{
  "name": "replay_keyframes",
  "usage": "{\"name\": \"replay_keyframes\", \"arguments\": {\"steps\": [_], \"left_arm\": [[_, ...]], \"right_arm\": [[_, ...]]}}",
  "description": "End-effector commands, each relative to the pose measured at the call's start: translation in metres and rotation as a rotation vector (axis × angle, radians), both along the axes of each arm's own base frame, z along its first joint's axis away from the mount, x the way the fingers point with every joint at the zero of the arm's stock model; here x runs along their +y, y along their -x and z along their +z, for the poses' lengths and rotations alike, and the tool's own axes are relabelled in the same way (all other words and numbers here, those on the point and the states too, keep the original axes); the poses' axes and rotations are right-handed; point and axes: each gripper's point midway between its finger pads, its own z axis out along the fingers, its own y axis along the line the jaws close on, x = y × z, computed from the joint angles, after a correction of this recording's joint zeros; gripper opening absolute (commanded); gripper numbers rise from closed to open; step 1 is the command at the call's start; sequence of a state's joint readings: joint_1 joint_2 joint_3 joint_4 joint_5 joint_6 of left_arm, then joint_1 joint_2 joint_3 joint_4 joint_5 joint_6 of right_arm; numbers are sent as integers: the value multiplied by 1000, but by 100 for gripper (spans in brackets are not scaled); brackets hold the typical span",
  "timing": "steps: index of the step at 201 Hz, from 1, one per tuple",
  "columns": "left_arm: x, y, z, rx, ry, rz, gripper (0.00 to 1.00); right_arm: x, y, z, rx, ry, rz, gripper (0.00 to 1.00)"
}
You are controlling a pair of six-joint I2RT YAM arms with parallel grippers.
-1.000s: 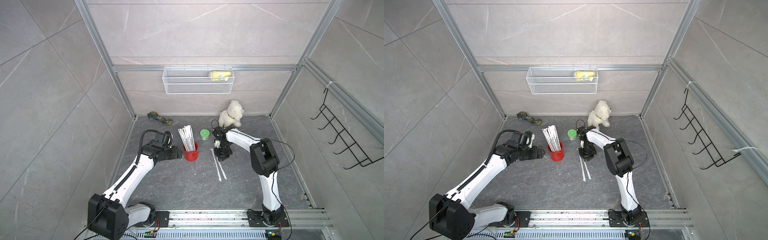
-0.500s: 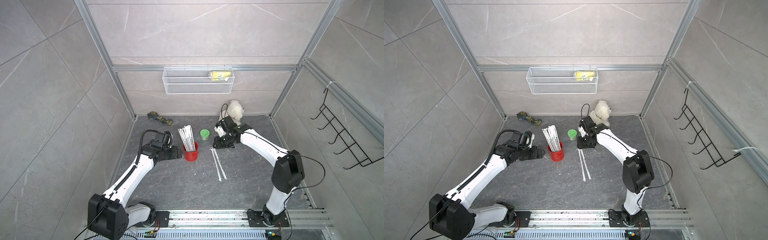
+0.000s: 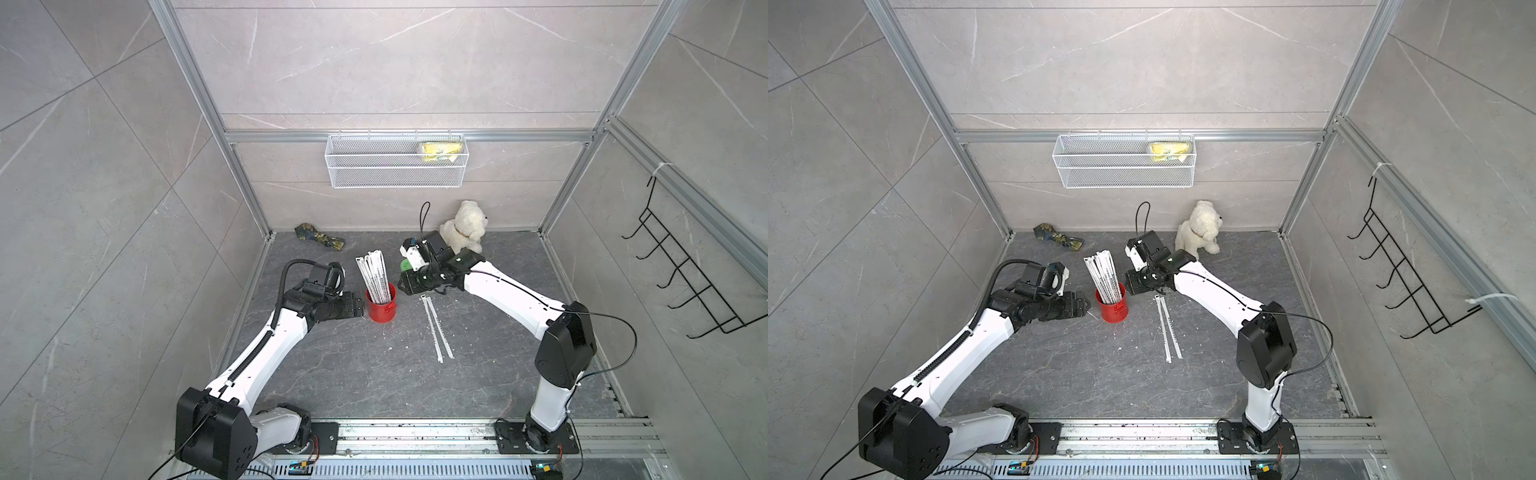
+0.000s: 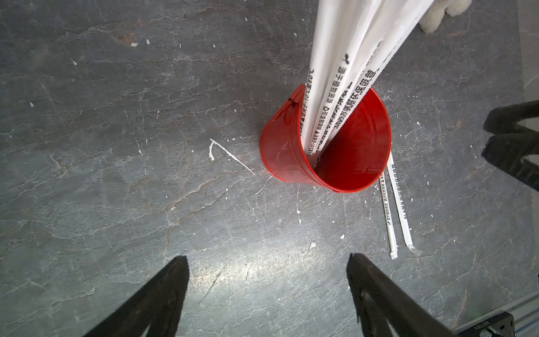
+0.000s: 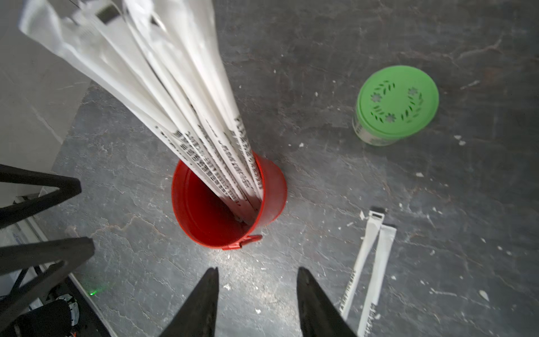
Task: Take the straws out of the storage container
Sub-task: Pick up the straw from the container.
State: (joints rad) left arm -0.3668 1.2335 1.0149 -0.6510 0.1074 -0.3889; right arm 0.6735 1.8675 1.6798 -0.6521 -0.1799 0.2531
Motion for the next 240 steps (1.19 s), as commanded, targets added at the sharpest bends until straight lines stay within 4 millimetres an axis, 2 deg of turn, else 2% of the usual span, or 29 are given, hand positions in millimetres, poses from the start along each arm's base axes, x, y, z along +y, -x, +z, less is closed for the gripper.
{"name": "replay_keyframes", "arguments": {"steps": [1,63,97,167,240], "left_arm": [[-4,-3,15,-40,1,-30,90],[-4,-3,14,-34,1,-32,90],[-4,-3,13,-33,0,-33,90],[-5,-3,15,-38,3,-38,90],[-6,-3,15,-35,6,-41,90]], "right_arm": [[12,-10,0,-28,8,20,46],[27,-22,-9,-22,18,36,45],[34,-28,-14,-14,22,39,40],[42,-36,-28,11,33,44,34],[48,-41,-31,16,36,50,29]]}}
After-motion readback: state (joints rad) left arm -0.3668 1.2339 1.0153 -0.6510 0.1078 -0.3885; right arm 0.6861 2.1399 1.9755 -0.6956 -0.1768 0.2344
